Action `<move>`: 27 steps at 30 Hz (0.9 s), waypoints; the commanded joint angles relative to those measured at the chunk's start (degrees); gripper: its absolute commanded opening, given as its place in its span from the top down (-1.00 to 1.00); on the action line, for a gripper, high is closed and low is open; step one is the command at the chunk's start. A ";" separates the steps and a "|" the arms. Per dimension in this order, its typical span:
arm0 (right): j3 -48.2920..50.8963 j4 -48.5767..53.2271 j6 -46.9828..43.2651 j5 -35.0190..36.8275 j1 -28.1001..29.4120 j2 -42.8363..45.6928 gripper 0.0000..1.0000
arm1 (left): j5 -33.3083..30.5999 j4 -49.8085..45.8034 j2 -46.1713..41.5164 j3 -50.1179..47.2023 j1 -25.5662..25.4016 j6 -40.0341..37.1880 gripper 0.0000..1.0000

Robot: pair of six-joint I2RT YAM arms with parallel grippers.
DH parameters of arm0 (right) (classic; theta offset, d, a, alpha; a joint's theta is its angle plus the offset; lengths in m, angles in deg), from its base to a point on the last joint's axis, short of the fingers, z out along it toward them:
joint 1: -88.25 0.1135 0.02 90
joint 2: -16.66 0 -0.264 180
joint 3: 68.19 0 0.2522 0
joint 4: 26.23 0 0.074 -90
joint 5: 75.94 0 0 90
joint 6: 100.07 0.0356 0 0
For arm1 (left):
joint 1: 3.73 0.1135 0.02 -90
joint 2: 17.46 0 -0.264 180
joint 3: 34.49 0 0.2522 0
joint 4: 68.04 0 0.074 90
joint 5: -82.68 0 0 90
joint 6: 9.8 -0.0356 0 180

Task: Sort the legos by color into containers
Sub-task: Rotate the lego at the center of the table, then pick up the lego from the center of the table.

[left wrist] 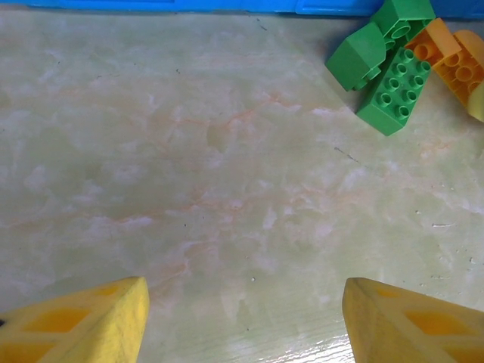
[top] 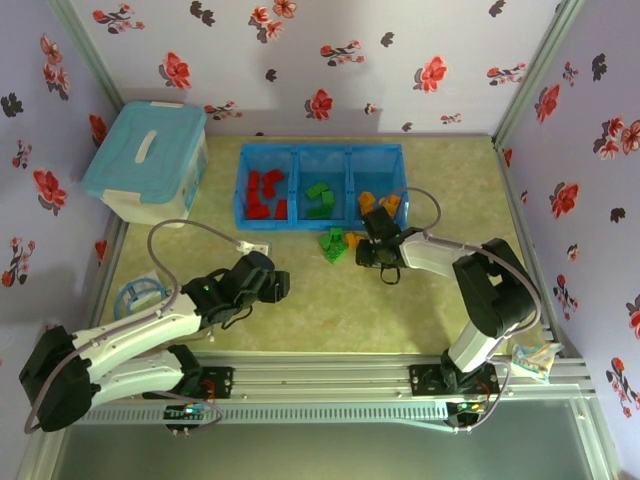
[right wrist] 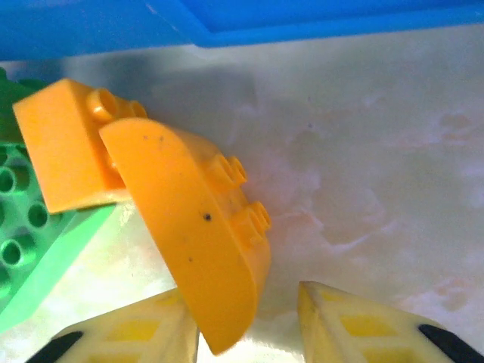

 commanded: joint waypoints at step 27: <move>-4.72 6.73 -4.05 1.84 1.01 1.42 0.68 | -2.08 0.47 1.16 -0.01 -0.31 0.12 -0.35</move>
